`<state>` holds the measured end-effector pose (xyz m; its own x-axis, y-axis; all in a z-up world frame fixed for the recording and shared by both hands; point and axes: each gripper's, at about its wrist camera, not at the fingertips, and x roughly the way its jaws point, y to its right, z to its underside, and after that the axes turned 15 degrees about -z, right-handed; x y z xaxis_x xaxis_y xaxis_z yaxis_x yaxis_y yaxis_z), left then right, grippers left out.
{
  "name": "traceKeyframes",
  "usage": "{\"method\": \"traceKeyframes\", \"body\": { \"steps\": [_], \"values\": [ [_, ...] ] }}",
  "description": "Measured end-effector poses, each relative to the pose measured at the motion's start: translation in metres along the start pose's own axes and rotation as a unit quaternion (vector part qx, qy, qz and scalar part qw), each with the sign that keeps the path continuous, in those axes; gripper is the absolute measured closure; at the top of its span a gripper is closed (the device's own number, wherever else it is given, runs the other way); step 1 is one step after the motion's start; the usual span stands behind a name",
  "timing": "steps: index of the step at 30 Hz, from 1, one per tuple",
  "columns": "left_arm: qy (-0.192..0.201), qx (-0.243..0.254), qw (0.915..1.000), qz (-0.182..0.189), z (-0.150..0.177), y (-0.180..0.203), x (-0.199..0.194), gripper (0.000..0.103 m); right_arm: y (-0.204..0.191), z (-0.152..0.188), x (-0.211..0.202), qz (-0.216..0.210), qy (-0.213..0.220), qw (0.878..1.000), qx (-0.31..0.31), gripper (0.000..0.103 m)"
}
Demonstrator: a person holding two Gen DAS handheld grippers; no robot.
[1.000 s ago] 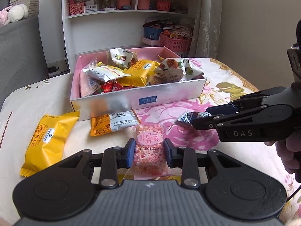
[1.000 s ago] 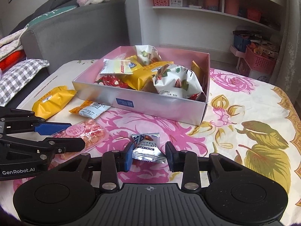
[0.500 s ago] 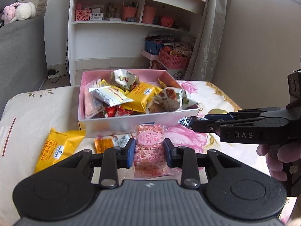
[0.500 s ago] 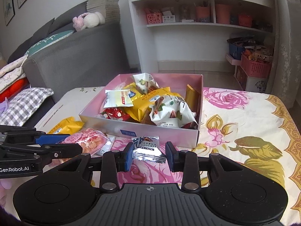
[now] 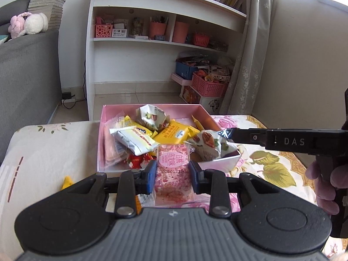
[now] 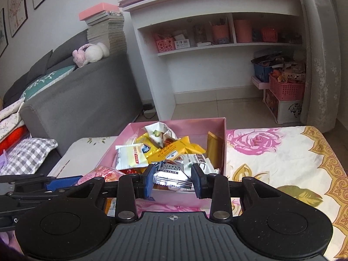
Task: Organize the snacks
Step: 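Carry the truffle packet and pink nougat bar over the box with both tools, then open both tools to release the truffle packet and nougat bar into the box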
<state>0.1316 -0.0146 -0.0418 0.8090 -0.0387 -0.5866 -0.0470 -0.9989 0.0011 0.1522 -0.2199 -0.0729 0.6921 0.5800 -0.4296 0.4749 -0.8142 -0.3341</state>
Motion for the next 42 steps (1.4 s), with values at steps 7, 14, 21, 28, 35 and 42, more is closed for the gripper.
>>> {"method": "traceKeyframes", "body": {
  "steps": [7, 14, 21, 28, 35, 42],
  "values": [
    [0.005, 0.004, 1.0000, -0.002, -0.019, 0.007, 0.024, 0.074, 0.027, -0.014, 0.020, 0.008, 0.003, 0.998, 0.056, 0.069],
    [-0.006, 0.000, 0.9999, 0.015, -0.047, 0.022, 0.065, 0.074, 0.062, -0.024, 0.040, 0.007, 0.019, 0.994, 0.112, 0.069],
    [-0.013, 0.003, 0.9998, 0.012, -0.059, 0.039, 0.095, 0.074, 0.087, -0.033, 0.056, 0.001, 0.033, 0.987, 0.155, 0.068],
    [-0.024, -0.013, 0.9996, 0.004, -0.067, 0.043, 0.116, 0.074, 0.100, -0.035, 0.064, -0.003, 0.042, 0.981, 0.191, 0.068],
    [-0.014, -0.019, 0.9996, 0.012, -0.071, 0.042, 0.118, 0.066, 0.103, -0.037, 0.063, -0.001, 0.044, 0.979, 0.200, 0.064],
    [-0.014, -0.005, 0.9999, 0.005, -0.070, 0.043, 0.107, 0.047, 0.096, -0.037, 0.057, 0.002, 0.035, 0.984, 0.175, 0.059]
  ]
}}
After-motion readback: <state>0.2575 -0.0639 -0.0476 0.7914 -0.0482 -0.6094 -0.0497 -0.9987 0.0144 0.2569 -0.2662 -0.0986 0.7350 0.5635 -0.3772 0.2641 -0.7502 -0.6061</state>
